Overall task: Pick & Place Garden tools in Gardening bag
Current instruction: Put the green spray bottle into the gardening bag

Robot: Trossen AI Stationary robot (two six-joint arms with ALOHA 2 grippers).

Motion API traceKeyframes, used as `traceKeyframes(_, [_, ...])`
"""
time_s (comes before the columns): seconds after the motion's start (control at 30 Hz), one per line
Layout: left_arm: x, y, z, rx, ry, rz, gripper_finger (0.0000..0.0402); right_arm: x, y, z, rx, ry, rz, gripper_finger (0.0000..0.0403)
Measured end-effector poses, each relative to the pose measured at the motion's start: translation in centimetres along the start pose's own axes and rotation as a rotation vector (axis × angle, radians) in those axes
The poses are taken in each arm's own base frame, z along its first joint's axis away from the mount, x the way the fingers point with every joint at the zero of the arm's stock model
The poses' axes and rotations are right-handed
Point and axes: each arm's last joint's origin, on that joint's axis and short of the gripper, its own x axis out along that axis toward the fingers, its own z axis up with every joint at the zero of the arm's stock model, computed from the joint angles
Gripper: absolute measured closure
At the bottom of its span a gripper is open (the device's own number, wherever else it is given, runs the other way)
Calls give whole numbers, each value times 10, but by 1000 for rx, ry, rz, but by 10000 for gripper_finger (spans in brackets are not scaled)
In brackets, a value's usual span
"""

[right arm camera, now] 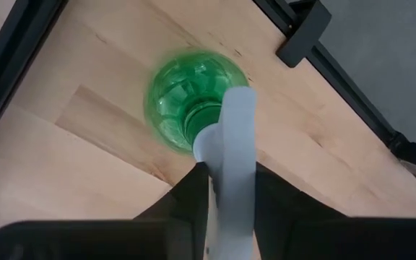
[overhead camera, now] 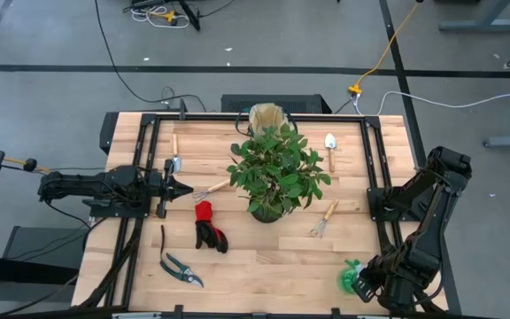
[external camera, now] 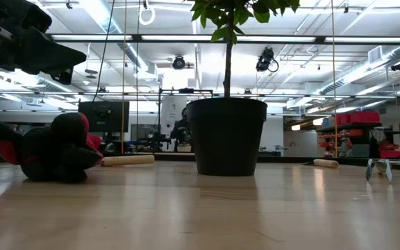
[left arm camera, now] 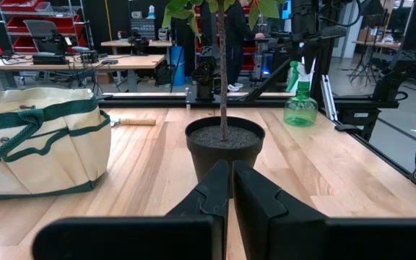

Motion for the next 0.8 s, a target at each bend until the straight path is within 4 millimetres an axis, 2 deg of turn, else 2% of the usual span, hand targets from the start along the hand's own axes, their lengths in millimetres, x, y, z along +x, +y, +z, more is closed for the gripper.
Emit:
traceKeyframes(0.4, [0,0,0,0,1,0,378,-4,1,-2,33,37,-23,321])
traceKeyframes(0.57, [0,0,0,0,0,0,378,-19,9,-9,53,51,-61,322])
traceKeyframes(0.8, [0,0,0,0,1,0,378,-45,17,-25,220,59,-66,322])
